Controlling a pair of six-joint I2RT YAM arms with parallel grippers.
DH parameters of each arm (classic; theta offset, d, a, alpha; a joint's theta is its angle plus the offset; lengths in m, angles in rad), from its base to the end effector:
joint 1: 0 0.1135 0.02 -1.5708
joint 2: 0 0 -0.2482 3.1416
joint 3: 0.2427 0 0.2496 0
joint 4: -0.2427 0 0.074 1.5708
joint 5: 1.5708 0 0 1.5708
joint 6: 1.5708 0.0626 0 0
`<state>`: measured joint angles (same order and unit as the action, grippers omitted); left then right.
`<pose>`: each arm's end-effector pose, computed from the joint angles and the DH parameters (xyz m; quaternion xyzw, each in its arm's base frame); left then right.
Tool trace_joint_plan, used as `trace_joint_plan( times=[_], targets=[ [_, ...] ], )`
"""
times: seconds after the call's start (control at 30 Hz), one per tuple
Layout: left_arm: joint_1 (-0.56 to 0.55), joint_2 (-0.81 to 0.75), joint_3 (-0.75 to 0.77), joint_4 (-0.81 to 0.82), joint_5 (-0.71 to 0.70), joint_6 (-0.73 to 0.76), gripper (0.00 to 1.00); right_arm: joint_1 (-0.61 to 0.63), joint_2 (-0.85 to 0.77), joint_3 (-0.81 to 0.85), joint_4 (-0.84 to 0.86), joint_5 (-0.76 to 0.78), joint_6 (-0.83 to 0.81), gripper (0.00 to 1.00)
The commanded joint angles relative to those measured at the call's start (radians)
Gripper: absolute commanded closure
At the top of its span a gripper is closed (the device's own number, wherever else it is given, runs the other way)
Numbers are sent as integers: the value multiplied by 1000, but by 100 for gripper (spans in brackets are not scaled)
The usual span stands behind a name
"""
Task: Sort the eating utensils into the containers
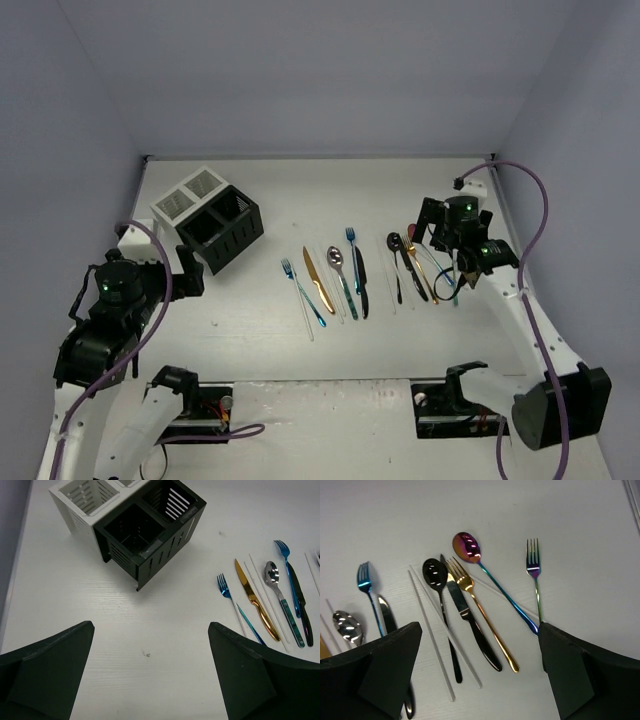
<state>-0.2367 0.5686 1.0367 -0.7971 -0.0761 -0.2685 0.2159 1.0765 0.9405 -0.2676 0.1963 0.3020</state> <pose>0.1266 -0.0257 0.3659 -0.0350 0.8123 -0.1153 0.5706 0.2712 0.0470 0.3054 0.0897 0.8274 0.0614 0.5510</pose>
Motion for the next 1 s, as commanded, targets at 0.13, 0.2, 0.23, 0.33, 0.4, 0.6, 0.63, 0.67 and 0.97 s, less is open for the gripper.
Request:
trace_joint_plan(
  times=[0.13,0.2,0.23,0.33,0.4,0.6,0.63,0.67,0.97],
  targets=[
    [-5,110,-77,181,110,-58,3,-149,235,82,-38,28,164,20],
    [-5,129,-96,192,111,-60,3,-159,288,95,-38,49,179,27],
    [-6,136,-101,195,120,-63,3,-165,321,101,-37,60,184,29],
    [-6,140,-115,199,169,-64,3,-184,390,116,-36,67,187,32],
    [-6,132,-128,198,207,-63,3,-209,453,123,-36,57,178,37],
    [-6,70,-152,195,232,-48,3,-294,535,116,-17,29,147,44],
    [-6,62,-155,194,242,-42,3,-307,550,116,-12,15,140,44],
    [-6,55,-159,194,253,-37,3,-315,565,116,-7,5,135,45],
    [-6,35,-184,193,283,-43,3,-317,623,88,43,-44,79,56]
  ],
)
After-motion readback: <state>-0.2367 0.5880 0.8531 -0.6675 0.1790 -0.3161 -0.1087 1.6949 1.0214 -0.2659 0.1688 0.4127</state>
